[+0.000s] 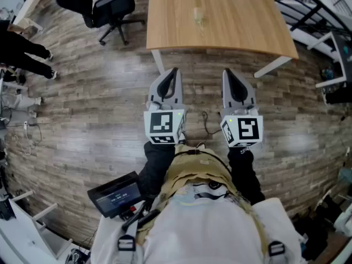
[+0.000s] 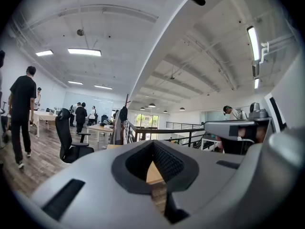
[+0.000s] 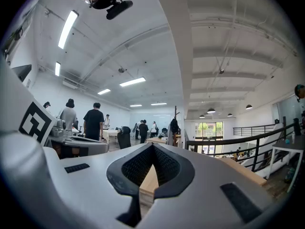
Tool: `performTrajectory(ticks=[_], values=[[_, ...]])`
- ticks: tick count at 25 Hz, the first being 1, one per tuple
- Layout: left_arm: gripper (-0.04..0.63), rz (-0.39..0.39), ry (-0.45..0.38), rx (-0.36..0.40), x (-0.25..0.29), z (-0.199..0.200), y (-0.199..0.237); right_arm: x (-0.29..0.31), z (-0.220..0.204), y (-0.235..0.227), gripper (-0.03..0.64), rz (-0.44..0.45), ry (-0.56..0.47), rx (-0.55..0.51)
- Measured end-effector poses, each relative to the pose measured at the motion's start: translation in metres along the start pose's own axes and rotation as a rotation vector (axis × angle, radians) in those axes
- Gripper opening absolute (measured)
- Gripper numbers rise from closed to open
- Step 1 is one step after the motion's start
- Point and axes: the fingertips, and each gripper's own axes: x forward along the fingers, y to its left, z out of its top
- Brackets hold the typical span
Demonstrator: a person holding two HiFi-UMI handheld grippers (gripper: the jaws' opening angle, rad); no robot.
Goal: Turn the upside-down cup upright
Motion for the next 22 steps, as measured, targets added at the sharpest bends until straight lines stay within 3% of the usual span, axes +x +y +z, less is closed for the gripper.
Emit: performTrajectory(ticks=[13,22], values=[[0.002,-0.043,0.029,-0.036,0.017,-0.022,0.018,0.019,-0.022,0.012,0.021,-0.025,0.032,0.000],[0.002,0.013,0.016,-0.015,0.016,-0.012,0.054,0.032,-0.013,0.006,0.021,-0.053,-0.019,0.015]])
